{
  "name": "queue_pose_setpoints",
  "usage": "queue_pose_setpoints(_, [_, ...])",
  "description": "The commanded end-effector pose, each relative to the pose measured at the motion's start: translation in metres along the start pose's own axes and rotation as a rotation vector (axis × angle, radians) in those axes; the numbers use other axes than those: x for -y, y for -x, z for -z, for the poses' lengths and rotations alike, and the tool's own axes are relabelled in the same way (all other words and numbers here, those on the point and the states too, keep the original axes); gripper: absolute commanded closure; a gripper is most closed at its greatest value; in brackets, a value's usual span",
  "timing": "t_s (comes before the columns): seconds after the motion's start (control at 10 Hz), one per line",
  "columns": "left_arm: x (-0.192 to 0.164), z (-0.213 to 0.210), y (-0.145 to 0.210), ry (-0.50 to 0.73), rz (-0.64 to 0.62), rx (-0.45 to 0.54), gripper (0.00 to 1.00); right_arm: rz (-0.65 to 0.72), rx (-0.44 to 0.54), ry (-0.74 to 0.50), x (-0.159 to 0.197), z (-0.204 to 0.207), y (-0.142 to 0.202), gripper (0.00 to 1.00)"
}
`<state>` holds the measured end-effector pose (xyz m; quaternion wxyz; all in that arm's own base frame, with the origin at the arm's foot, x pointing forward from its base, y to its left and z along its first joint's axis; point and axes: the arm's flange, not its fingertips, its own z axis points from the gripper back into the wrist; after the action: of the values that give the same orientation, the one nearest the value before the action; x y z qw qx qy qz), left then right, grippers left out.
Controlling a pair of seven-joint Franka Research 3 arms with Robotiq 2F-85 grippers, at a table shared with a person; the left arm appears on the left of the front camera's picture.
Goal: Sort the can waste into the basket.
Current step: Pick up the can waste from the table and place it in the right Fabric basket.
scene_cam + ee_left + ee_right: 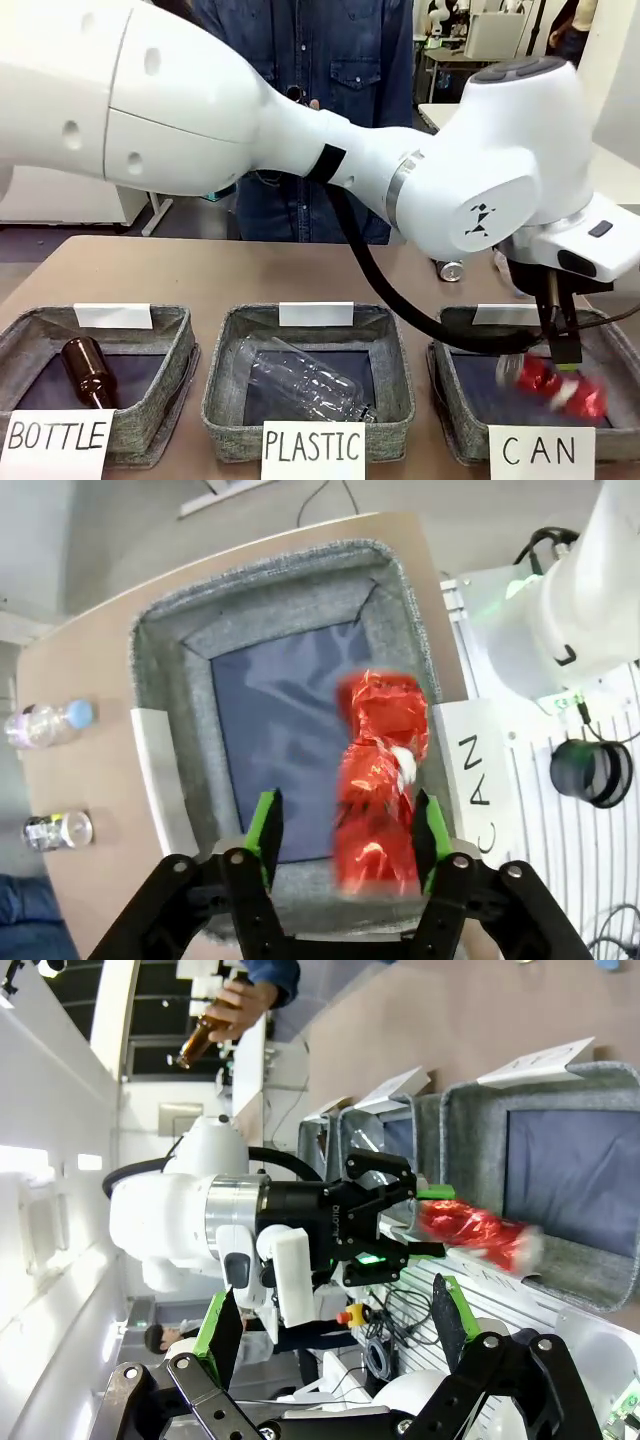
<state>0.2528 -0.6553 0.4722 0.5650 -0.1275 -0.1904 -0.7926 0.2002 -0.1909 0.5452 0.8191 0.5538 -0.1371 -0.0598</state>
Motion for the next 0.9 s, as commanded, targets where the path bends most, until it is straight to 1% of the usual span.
queue_pose_setpoints(0.0, [-0.001,-0.004,-0.008,-0.053,-0.006,-0.039,0.00,-0.009,0.004,-0.013,0.000,0.000,0.002,0.00])
queue_pose_setpoints(0.5, [-0.002,-0.006,-0.004,-0.045,-0.027,-0.030,0.00,0.000,0.000,0.000,0.000,0.000,0.000,0.00])
queue_pose_setpoints(0.7, [-0.004,-0.014,-0.002,-0.032,-0.075,-0.043,0.00,0.017,-0.035,0.010,0.002,0.005,-0.003,0.00])
queue_pose_setpoints(0.8, [-0.003,-0.004,-0.001,-0.023,-0.010,-0.013,0.00,0.030,-0.039,0.029,0.002,0.008,-0.005,0.00])
